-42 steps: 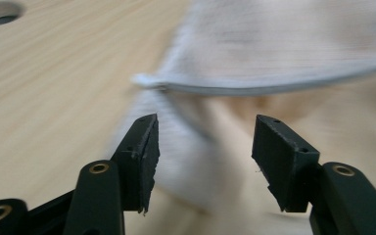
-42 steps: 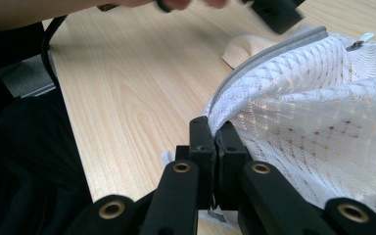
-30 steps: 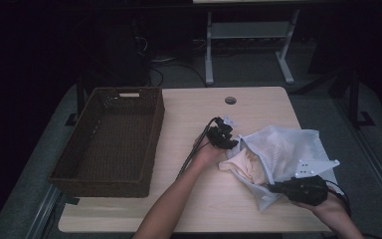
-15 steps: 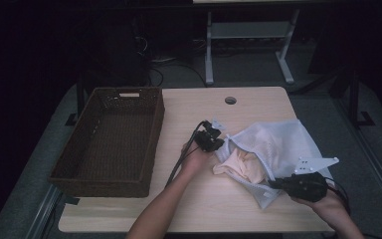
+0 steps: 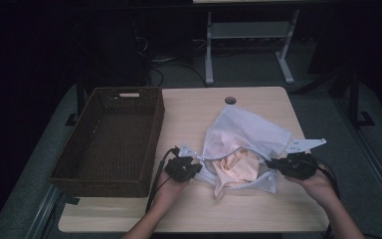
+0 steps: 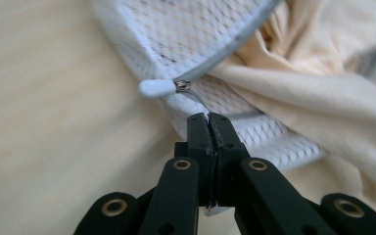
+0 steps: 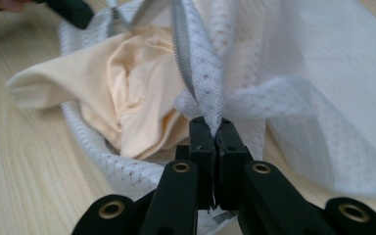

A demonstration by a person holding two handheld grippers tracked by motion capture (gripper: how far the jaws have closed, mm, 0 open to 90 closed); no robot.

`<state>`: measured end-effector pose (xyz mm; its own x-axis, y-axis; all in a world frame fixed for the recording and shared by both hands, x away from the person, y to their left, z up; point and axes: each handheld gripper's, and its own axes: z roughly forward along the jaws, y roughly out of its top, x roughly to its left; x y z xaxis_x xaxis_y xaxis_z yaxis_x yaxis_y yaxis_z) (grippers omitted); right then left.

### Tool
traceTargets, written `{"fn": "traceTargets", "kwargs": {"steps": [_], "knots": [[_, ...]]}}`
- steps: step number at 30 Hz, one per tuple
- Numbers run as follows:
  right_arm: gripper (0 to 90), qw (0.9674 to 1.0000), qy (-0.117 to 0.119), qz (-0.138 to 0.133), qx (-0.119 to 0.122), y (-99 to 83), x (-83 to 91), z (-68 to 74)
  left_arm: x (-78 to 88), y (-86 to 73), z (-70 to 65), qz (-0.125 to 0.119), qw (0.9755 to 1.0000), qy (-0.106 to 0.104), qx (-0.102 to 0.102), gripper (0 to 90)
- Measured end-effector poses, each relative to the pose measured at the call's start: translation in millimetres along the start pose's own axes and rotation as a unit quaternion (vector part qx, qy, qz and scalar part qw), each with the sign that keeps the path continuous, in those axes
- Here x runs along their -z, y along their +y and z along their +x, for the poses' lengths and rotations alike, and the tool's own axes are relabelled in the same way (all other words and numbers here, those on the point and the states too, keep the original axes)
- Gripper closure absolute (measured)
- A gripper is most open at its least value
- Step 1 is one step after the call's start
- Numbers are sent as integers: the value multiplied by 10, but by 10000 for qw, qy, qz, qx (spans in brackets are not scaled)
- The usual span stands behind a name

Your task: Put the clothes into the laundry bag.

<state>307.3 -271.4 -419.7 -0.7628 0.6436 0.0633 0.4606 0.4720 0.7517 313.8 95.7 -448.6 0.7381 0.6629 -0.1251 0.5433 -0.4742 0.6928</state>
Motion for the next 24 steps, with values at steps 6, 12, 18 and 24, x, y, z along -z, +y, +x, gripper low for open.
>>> {"fn": "traceTargets", "kwargs": {"steps": [6,12,18,24], "knots": [[648,9998,91,-167,-80,-30,128,131,140,-59,-123,-236,9993,-276,-24,561],[592,9988,309,-330,170,24,279,418,112,15,-383,-220,9940,-1018,-319,393],[575,9971,667,-150,320,19,117,581,-61,21,-555,-74,9914,-1185,-542,369],[568,9950,826,194,522,-18,-107,686,-227,47,-588,39,9935,-847,-755,615]]}}
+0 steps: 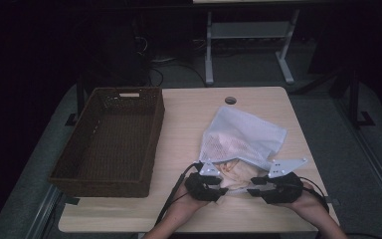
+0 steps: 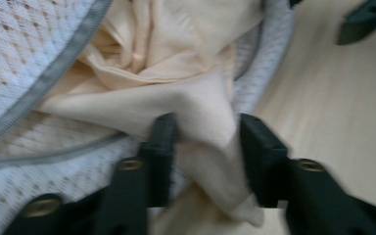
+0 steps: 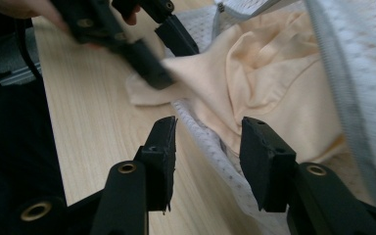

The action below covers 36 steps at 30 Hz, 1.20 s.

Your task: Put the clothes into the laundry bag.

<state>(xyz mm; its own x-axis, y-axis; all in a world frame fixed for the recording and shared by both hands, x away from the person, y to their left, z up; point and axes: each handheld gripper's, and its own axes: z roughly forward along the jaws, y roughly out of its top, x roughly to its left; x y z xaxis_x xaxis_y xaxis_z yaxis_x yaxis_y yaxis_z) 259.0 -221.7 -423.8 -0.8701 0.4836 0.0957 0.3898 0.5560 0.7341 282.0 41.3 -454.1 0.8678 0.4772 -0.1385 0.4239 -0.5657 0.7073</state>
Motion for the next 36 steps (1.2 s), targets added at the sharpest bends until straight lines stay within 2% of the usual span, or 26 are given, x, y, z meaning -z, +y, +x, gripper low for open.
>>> {"fn": "traceTargets", "kwargs": {"steps": [1,3,6,11,17,22,28,29,36], "knots": [[568,10000,12,25,7,-1,-19,2,-17,7,16,5,10000,-37,19,669],[564,9999,43,98,-5,-11,-76,-4,-37,23,40,-29,10000,-24,-35,844],[564,9998,48,183,34,-22,-126,0,-26,79,76,-151,9998,-87,-7,860],[571,9993,5,353,136,-32,-250,31,-25,226,89,-305,9994,-127,-99,864],[674,9983,-19,531,235,-10,-395,40,-96,401,133,-411,9990,-155,-102,864],[709,9978,-65,618,226,-36,-472,20,-165,462,159,-370,9991,-188,-75,864],[888,9970,-287,714,96,-38,-515,-21,-275,523,152,-312,9993,-163,-98,864],[893,9969,-330,714,65,-39,-516,-28,-299,535,150,-292,9994,-152,-111,864],[900,9969,-62,775,125,-42,-520,-28,-517,604,149,-182,9996,72,-181,865]]}}
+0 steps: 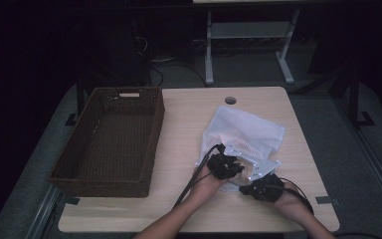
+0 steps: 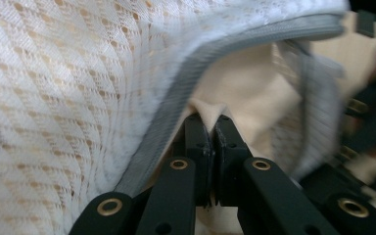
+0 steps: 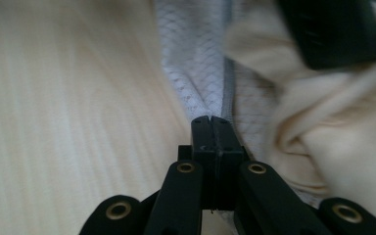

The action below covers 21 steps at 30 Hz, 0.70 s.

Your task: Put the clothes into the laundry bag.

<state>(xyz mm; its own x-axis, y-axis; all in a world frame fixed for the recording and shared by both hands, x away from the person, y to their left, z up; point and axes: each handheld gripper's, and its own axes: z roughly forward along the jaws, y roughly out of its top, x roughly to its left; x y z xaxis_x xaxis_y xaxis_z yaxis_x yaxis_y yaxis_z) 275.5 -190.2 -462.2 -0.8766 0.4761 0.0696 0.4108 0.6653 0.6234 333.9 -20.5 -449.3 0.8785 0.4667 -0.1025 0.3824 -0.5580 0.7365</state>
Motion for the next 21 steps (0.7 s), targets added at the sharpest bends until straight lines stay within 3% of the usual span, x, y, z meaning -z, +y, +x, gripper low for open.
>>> {"fn": "traceTargets", "kwargs": {"steps": [8,10,16,21], "knots": [[900,9995,253,11,163,9,-17,58,-229,160,74,-44,9991,420,-21,871],[900,9995,263,18,181,9,-17,63,-255,183,86,-53,9990,443,-7,871],[900,9983,476,26,327,11,-27,123,-391,294,233,-134,9971,754,26,871],[900,9965,721,-7,422,14,-52,185,-429,331,339,-184,9963,825,157,871]]}}
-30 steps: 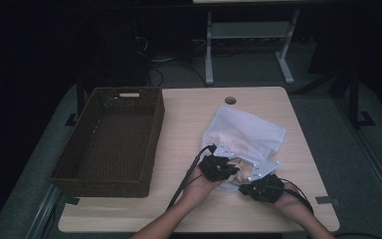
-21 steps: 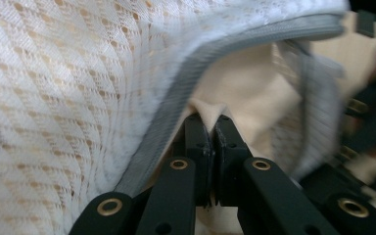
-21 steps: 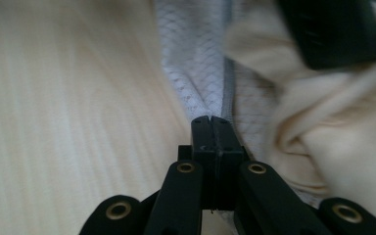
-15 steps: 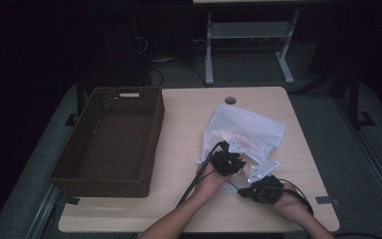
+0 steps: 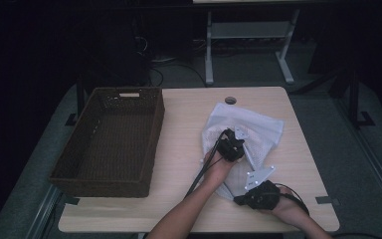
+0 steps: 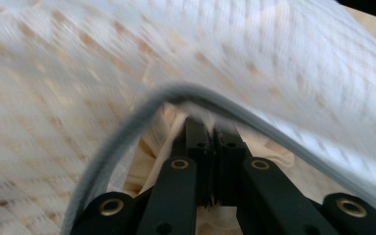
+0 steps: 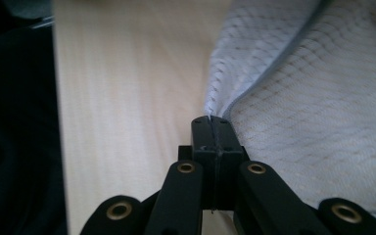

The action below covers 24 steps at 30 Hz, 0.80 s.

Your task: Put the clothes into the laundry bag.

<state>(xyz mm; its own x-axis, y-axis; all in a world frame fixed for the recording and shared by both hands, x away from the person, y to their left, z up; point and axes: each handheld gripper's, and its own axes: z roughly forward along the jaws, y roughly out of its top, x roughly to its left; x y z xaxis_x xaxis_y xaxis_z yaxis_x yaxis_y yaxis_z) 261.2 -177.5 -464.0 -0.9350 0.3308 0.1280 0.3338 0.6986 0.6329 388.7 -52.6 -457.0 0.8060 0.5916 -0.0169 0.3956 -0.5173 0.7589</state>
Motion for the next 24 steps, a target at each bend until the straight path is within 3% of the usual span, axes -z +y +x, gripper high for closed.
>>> {"fn": "traceTargets", "kwargs": {"steps": [2,3,5,6,8,11,15,19,21,24], "knots": [[900,10000,-21,12,83,17,-14,27,-2,3,15,-11,9999,-67,83,868],[900,10000,-47,15,37,22,-16,20,27,-5,14,-11,9996,-237,145,842],[900,10000,-54,-4,20,20,-16,14,52,-11,7,-12,9992,-356,204,794],[900,10000,-71,-25,-23,19,-13,11,86,-17,-3,0,9985,-484,249,731],[900,9999,-112,-96,-87,17,4,-2,211,-48,-47,31,9973,-680,257,618],[900,9996,-134,-191,-147,16,29,-17,414,-109,-77,24,9958,-880,252,569],[900,9993,-134,-287,-222,10,54,-36,726,-187,-65,-200,9960,-846,204,576],[898,9990,-115,-336,-263,-2,78,-51,975,-218,18,-330,9978,-572,32,593],[898,9991,-108,-337,-254,-4,82,-58,1033,-210,66,-367,9986,-370,-67,576],[898,9991,-108,-335,-249,0,78,-59,1012,-179,111,-370,9989,-274,-102,560]]}}
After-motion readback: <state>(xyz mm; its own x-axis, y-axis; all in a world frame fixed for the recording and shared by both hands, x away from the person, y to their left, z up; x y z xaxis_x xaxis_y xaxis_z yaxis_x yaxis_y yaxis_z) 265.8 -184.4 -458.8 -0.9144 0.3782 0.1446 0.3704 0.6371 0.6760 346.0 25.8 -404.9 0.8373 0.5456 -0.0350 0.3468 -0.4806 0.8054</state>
